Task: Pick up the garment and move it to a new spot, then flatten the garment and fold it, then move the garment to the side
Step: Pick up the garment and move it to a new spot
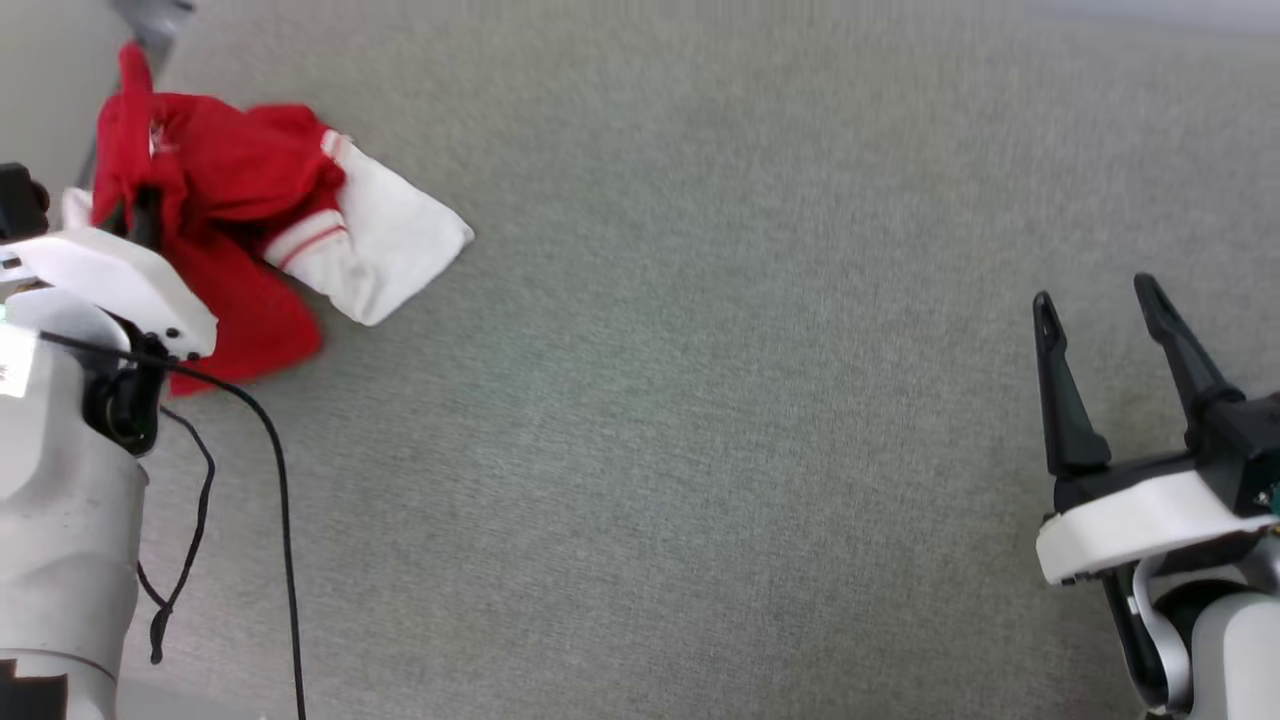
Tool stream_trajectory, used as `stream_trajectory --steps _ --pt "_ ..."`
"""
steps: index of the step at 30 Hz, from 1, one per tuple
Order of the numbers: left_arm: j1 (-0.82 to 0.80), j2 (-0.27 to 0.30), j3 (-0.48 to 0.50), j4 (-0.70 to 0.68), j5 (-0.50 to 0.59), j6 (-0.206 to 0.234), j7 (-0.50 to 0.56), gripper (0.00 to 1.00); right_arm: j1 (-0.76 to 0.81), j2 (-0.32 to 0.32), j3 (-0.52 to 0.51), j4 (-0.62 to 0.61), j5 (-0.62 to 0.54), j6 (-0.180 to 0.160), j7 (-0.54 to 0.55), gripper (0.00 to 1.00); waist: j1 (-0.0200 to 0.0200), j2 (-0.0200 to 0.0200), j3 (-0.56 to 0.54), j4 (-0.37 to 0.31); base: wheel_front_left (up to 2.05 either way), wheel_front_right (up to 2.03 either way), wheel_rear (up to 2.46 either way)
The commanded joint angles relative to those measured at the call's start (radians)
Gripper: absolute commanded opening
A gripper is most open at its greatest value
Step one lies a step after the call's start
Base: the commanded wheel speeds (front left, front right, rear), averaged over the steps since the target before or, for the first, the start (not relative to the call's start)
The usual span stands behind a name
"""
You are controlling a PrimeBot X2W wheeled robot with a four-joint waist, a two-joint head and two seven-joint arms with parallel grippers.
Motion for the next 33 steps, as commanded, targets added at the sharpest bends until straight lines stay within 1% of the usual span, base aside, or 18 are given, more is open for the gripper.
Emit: stream_trajectory --steps 1,4,6,10,14,19,23,26,30,33 --pt "0.014 -0.005 -0.009 -0.008 0.014 0.003 -0.036 0.00 0.016 0.000 -0.005 0.004 0.008 -0.001 -0.006 1.00 -0.0001 0.0000 -0.064 0.017 0.00 0.00 0.00" --pt "0.012 -0.007 -0.017 -0.030 0.038 0.013 -0.134 0.00 0.040 0.000 -0.012 0.011 0.027 -0.001 -0.007 1.00 -0.0001 0.0000 -0.113 0.020 0.00 0.00 0.00" --pt "0.013 -0.013 -0.021 -0.053 0.050 0.022 -0.172 0.00 0.057 0.000 -0.018 0.017 0.037 -0.001 -0.011 1.00 -0.0001 0.0000 -0.147 0.018 0.00 0.00 0.00" --pt "0.033 -0.016 -0.022 -0.131 0.080 0.044 -0.205 0.00 0.089 0.000 -0.029 0.024 0.062 -0.001 -0.018 1.00 -0.0001 0.0000 -0.204 0.002 0.00 0.00 0.00" --pt "0.077 -0.027 -0.013 -0.240 0.096 0.067 -0.211 0.00 0.121 0.000 -0.038 0.034 0.089 -0.001 -0.028 1.00 -0.0001 0.0000 -0.261 -0.030 0.00 0.00 0.00" --pt "0.155 -0.056 -0.030 -0.386 0.110 0.091 -0.210 0.00 0.159 0.000 -0.050 0.044 0.106 -0.001 -0.036 1.00 -0.0001 0.0000 -0.319 -0.084 0.00 0.00 0.00" --pt "0.226 -0.090 -0.058 -0.492 0.101 0.105 -0.176 0.00 0.185 0.000 -0.051 0.051 0.117 -0.001 -0.035 1.00 -0.0001 0.0000 -0.359 -0.137 0.00 0.00 0.00" --pt "0.280 -0.131 -0.091 -0.570 0.083 0.098 -0.138 0.00 0.204 0.000 -0.050 0.050 0.121 -0.001 -0.028 1.00 -0.0001 0.0000 -0.383 -0.181 0.00 0.00 0.00" --pt "0.345 -0.180 -0.142 -0.660 0.068 0.099 -0.089 0.00 0.218 0.000 -0.049 0.041 0.118 -0.001 -0.019 1.00 -0.0001 0.0000 -0.391 -0.240 0.00 0.00 0.00" --pt "0.390 -0.216 -0.192 -0.712 0.061 0.089 -0.057 0.00 0.224 0.000 -0.051 0.034 0.117 -0.001 -0.014 1.00 -0.0001 0.0000 -0.389 -0.280 0.00 0.00 0.00"
